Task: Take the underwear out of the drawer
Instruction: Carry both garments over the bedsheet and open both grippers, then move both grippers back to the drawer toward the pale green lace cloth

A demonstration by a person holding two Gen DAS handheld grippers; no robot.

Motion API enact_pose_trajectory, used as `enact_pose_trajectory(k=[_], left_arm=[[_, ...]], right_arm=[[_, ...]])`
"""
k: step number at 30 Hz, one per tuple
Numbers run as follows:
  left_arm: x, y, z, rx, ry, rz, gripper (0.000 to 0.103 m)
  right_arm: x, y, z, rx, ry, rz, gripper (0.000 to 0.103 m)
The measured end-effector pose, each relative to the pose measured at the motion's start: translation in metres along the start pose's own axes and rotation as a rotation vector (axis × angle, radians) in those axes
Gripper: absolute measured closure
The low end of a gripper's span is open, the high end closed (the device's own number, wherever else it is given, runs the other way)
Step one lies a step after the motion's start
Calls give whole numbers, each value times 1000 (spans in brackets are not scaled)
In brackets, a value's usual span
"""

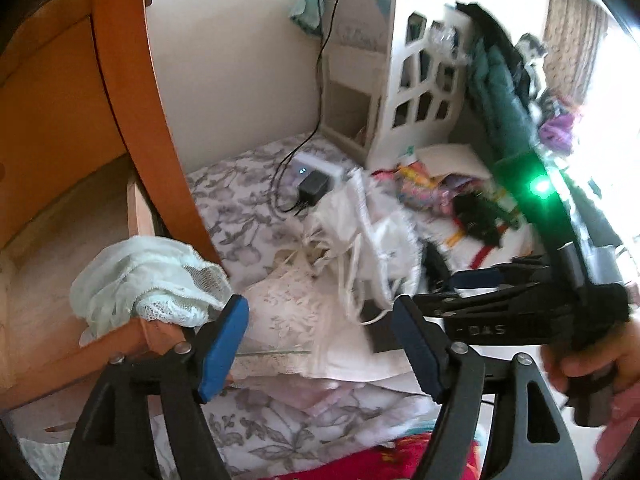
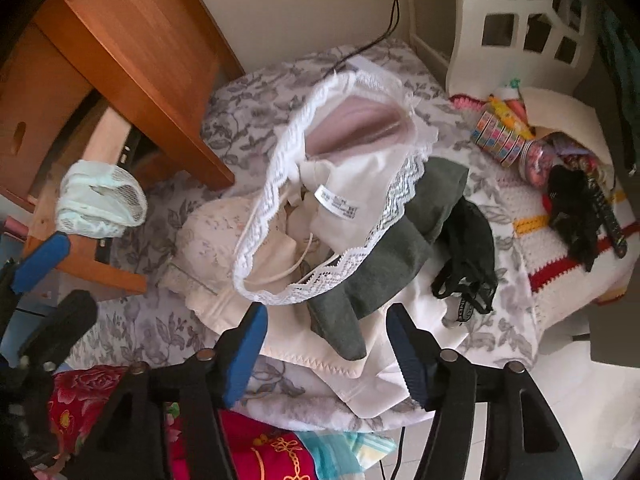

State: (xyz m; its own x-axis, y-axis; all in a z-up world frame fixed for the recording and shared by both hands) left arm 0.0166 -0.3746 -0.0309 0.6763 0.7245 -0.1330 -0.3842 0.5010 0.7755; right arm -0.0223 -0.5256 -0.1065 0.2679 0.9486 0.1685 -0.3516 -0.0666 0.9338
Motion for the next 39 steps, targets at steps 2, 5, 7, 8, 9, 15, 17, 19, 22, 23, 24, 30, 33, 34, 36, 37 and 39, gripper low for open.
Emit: enact_pose_trajectory(k=[2, 5, 7, 8, 9, 15, 17, 19, 22, 23, 24, 30, 33, 34, 36, 37, 39], left_arm=[[1, 11, 4, -11, 15, -22, 27], [5, 28, 10, -30, 41, -59, 26], [11, 40, 15, -53, 51, -72, 24], [14, 43, 17, -61, 52, -67, 23], [18, 48, 19, -72, 54, -57, 23], [61, 67, 27, -129, 109, 11, 23], [80, 70, 27, -138, 144, 35, 12], [96, 74, 27, -149, 179, 46, 0], [122, 82, 26, -160, 234, 68, 0], [130, 84, 26, -164, 249, 75, 0], [139, 86, 25, -165, 265, 85, 0], [177, 99, 18, -199, 333, 111, 0], [191, 102, 14, -200, 354, 119, 0], [194, 102, 13, -196, 364, 118, 0], [203, 103, 11, -189, 387, 110, 0], [206, 103, 11, -183, 399, 113, 0], [213, 100, 8, -152, 427, 126, 0]], right_arm=[[1, 7, 2, -16, -1, -12, 31], [4, 20, 4, -38, -1, -22, 26], [8, 29, 5, -57, 10, -30, 20], [11, 34, 7, -68, 16, -35, 19], [13, 37, 8, -76, 22, -35, 17], [43, 63, 19, -147, 93, -19, 1], [54, 71, 22, -167, 118, -13, 0], [63, 76, 24, -185, 140, -4, 0], [78, 82, 27, -206, 172, 9, 0], [82, 84, 29, -212, 181, 15, 0], [87, 85, 30, -218, 189, 22, 0], [112, 82, 40, -222, 222, 53, 0], [126, 80, 45, -225, 241, 71, 0], [131, 79, 48, -229, 243, 84, 0], [143, 77, 54, -232, 241, 127, 0], [149, 75, 57, -233, 243, 145, 0], [159, 71, 62, -233, 247, 171, 0]])
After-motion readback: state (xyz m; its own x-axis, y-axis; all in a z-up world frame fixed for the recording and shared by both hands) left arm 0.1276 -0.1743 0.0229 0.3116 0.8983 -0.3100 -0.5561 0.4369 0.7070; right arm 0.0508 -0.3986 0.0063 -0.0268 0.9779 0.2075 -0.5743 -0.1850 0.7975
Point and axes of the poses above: each gripper's, at about its wrist camera, not at the fingertips, and y roughly against the way its jaws point, x to its left, z to its top, the point moved 6 cm from there along -y, roughly the way its jaws point, and after that the axes turned 6 degrees about y, right-handed, at the moved point
